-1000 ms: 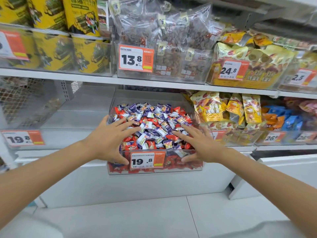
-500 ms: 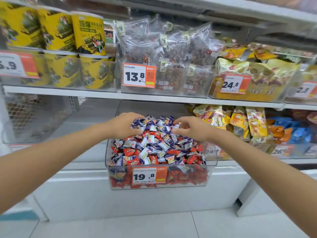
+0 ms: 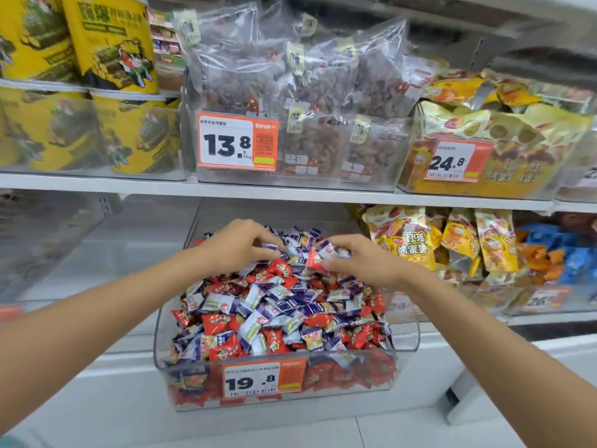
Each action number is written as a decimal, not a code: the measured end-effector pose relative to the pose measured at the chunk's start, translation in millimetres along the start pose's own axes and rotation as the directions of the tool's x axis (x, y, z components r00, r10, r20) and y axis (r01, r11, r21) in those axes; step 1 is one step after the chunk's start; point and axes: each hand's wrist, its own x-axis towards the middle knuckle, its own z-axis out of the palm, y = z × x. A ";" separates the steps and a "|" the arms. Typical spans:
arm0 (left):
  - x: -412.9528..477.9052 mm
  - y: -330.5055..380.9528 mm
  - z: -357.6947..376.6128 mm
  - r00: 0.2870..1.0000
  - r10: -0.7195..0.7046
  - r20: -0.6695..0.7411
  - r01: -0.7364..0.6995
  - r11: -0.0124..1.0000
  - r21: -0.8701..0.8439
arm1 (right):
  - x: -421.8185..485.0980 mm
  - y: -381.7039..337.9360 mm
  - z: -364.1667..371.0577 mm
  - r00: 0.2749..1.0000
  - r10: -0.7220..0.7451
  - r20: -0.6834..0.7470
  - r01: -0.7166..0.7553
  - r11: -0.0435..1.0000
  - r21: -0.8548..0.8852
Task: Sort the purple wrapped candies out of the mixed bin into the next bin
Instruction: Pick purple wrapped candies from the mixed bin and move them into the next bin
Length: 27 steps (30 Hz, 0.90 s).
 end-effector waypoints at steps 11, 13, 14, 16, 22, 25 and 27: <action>-35.5 -10.7 -10.1 0.983 -0.183 -0.018 0.175 0.964 -0.200 | 10.9 -5.3 -33.9 0.975 0.166 0.149 -0.157 0.985 -0.071; -38.5 -11.9 -11.0 0.978 -0.200 -0.063 0.181 0.957 -0.226 | 14.7 -6.4 -30.8 0.985 0.145 0.089 -0.145 0.989 -0.009; -39.2 -12.7 -12.2 0.973 -0.215 -0.084 0.191 0.954 -0.230 | 15.6 -10.5 -26.5 0.991 0.130 0.035 -0.130 0.991 0.017; -38.8 -12.0 -14.8 0.968 -0.231 -0.099 0.204 0.952 -0.227 | 19.7 -15.5 -19.1 0.996 0.055 -0.063 -0.054 0.998 0.026; -29.7 -8.7 -11.8 0.988 -0.151 -0.036 0.147 0.984 -0.102 | 21.8 -27.3 -14.1 0.992 0.094 0.084 -0.093 0.995 -0.021; -23.3 -8.6 -4.6 0.988 -0.154 0.019 0.155 0.987 -0.032 | 30.7 -25.9 -9.4 0.995 0.092 -0.038 -0.094 0.994 -0.053; -21.0 -9.0 -0.9 0.984 -0.160 0.079 0.160 0.987 0.004 | 36.6 -28.0 2.5 0.998 0.045 -0.042 -0.048 0.996 -0.071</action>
